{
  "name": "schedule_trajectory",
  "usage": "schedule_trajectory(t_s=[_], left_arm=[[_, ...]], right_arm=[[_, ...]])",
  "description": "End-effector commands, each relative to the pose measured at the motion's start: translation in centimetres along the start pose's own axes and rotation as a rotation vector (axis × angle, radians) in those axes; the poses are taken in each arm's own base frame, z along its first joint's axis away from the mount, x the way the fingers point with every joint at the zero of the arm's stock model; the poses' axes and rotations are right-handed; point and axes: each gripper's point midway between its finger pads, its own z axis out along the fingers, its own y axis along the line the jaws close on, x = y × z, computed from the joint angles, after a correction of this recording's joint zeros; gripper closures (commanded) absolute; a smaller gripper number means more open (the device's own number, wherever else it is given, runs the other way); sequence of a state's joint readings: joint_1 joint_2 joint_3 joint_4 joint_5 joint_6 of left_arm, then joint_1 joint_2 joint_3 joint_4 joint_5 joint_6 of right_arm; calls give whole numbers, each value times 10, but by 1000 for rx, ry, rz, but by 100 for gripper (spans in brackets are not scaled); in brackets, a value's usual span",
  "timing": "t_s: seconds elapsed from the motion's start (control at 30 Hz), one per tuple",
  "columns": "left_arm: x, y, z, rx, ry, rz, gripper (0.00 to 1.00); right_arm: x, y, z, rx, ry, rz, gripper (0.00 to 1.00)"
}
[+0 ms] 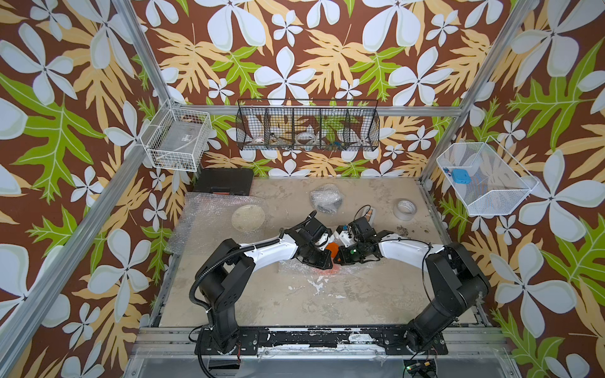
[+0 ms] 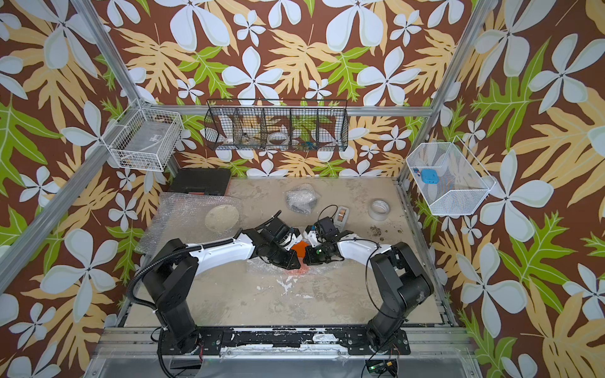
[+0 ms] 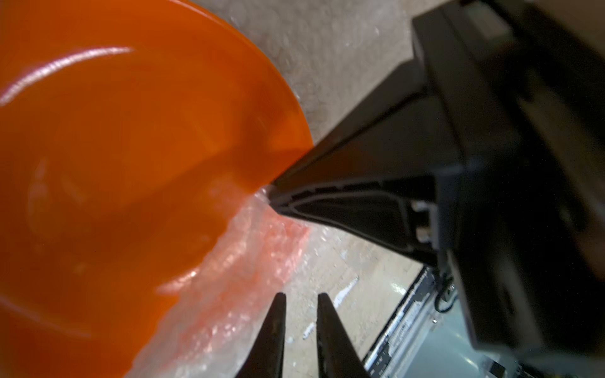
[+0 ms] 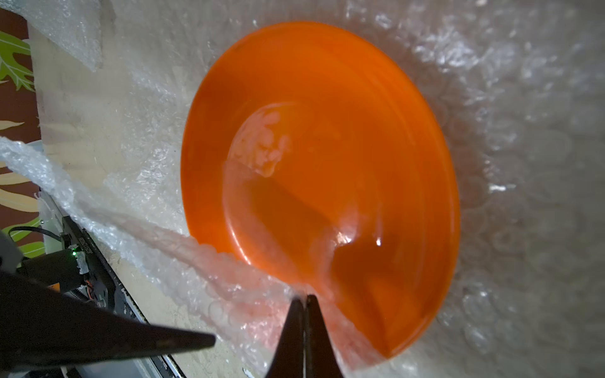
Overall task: Wrap dinner plates in bubble wrap
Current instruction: Wrap the plate in the bubble wrap.
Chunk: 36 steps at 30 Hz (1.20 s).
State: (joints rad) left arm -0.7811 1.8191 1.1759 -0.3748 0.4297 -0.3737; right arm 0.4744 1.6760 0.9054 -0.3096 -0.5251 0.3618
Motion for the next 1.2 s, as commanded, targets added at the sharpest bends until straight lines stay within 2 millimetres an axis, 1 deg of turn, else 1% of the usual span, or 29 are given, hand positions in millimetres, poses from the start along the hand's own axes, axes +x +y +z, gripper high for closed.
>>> schedule_trajectory(t_s=[0.0, 0.13, 0.23, 0.3, 0.37, 0.4, 0.43, 0.47, 0.53, 0.57, 0.6, 0.67, 0.7, 0.73, 0.77, 0.83, 0.87, 0.9, 0.93, 1.0, 1.07, 1.13, 1.17], left_arm=[[-1, 21, 7, -105, 8, 30, 79], [-1, 39, 16, -155, 17, 12, 80], [3, 51, 23, -173, 30, -7, 81], [4, 52, 25, -162, 34, -9, 80], [5, 52, 27, -154, 41, -7, 81], [6, 52, 27, -151, 46, -9, 81], [7, 51, 27, -147, 48, -10, 81], [7, 51, 28, -144, 50, -9, 81], [10, 51, 28, -137, 57, -10, 81], [11, 51, 28, -138, 60, -13, 81], [11, 50, 28, -133, 61, -14, 81], [13, 50, 28, -127, 67, -17, 81], [14, 50, 28, -126, 70, -18, 81], [15, 50, 27, -127, 72, -20, 81], [17, 51, 27, -126, 75, -20, 81], [18, 51, 27, -128, 79, -19, 81], [17, 51, 27, -128, 77, -18, 81], [18, 51, 27, -129, 79, -18, 81], [17, 51, 26, -128, 78, -18, 81], [17, 51, 23, -125, 81, -26, 80], [19, 54, 21, -133, 83, -44, 81], [23, 56, 20, -132, 90, -60, 81], [25, 58, 21, -134, 94, -68, 81]], right_arm=[[-4, -5, -1, 22, -15, 39, 100], [-9, -11, -6, 41, -38, 58, 100], [-15, -19, -15, 76, -65, 71, 100], [-19, -23, -23, 107, -86, 76, 100], [-24, -29, -37, 180, -119, 76, 98], [-27, -34, -47, 229, -143, 76, 90], [-29, -37, -58, 274, -171, 74, 79], [-31, -36, -69, 297, -200, 71, 71], [-28, -27, -83, 277, -232, 63, 65], [-24, -15, -85, 227, -239, 52, 64], [-19, -1, -85, 161, -235, 35, 65], [-3, 29, -77, 9, -196, 16, 69], [6, 38, -72, -48, -169, 19, 70], [13, 45, -65, -98, -140, 31, 71], [16, 46, -58, -124, -121, 53, 73], [13, 44, -48, -134, -93, 77, 75], [8, 39, -43, -118, -91, 83, 76], [3, 28, -38, -80, -104, 108, 76], [-3, 13, -35, -51, -122, 153, 75], [-5, -21, -31, 6, -150, 251, 75], [2, -65, -34, 129, -156, 344, 75], [14, -95, -40, 182, -157, 420, 69], [24, -111, -45, 192, -160, 477, 67]])
